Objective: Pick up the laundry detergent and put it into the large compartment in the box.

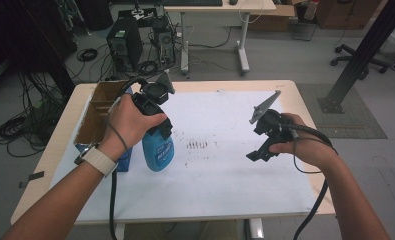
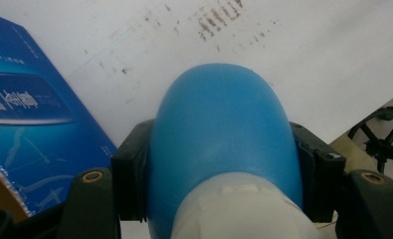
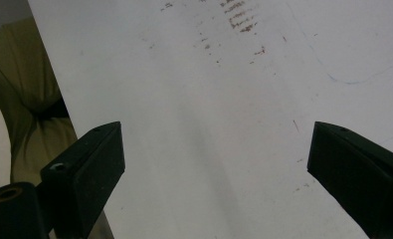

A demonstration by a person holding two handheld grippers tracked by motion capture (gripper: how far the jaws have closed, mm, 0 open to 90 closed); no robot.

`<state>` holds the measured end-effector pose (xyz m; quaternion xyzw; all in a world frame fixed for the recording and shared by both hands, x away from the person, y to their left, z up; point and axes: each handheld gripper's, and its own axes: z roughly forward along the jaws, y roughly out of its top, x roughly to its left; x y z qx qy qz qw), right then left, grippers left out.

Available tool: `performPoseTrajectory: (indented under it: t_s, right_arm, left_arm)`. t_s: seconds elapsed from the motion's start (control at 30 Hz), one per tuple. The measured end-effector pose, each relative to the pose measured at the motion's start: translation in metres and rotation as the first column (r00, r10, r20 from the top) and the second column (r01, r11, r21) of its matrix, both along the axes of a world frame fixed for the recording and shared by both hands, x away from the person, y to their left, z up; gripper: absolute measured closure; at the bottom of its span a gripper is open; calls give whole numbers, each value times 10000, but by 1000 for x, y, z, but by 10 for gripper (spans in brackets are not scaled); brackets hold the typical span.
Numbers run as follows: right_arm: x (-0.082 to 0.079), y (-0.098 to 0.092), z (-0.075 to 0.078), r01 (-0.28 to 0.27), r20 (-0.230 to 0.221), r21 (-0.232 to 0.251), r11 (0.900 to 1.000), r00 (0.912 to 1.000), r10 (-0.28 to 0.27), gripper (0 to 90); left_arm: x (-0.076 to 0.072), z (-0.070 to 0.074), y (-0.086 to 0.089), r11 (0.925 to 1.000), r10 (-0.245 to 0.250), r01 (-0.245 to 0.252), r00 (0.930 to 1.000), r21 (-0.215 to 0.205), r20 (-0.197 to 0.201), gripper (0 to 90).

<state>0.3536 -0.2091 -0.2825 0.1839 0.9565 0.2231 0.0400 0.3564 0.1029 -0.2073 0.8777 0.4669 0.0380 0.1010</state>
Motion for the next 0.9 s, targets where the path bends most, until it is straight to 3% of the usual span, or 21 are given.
performPoseTrajectory:
  t_s: [0.33, 0.9]
  right_arm:
    - [-1, -1, 0, -10, 2, 34, 10000, 10000, 10, 82]
    - [-2, -4, 0, -35, 36, 77, 10000, 10000, 35, 82]
  left_arm:
    - [-1, 16, 3, 9999, 102, -102, 9999, -45, 44, 372]
    - [-2, 56, 10, 9991, 435, -434, 9989, -41, 195, 372]
